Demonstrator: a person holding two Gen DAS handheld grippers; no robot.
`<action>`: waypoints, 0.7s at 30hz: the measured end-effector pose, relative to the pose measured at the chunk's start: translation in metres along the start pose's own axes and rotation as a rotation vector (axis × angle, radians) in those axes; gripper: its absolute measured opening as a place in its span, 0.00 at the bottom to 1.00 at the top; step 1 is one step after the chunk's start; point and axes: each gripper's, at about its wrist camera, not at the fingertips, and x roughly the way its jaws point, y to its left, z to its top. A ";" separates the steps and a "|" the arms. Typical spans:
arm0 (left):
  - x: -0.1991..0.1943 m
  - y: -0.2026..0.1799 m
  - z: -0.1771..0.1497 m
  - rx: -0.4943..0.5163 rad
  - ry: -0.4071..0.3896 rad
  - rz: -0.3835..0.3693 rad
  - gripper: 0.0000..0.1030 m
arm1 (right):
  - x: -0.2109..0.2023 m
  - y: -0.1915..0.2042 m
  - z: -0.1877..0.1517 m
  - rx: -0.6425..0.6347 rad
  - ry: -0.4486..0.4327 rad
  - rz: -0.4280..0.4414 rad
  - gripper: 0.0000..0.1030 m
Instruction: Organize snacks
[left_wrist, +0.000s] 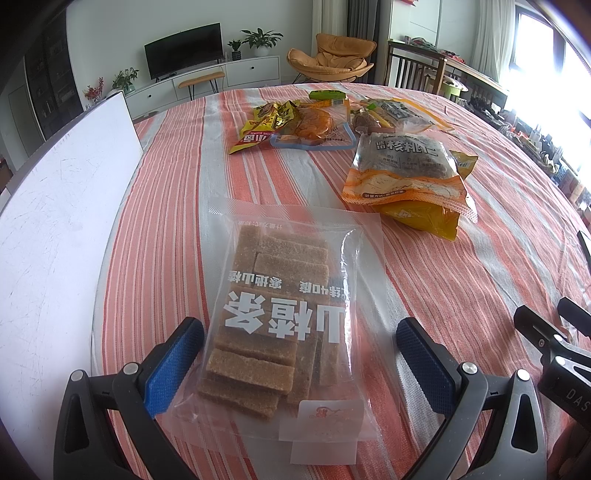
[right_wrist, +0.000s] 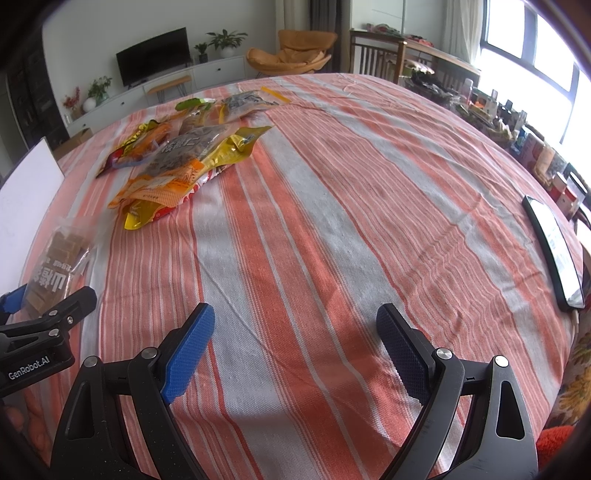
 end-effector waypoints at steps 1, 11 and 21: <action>0.000 0.000 0.000 0.000 0.000 0.000 1.00 | 0.000 -0.001 0.000 0.006 -0.002 0.007 0.89; 0.001 0.000 0.000 0.000 -0.001 0.001 1.00 | -0.007 -0.005 0.067 0.056 -0.024 0.210 0.89; -0.001 0.000 -0.001 0.000 -0.001 0.001 1.00 | 0.090 0.112 0.153 -0.173 0.211 0.029 0.90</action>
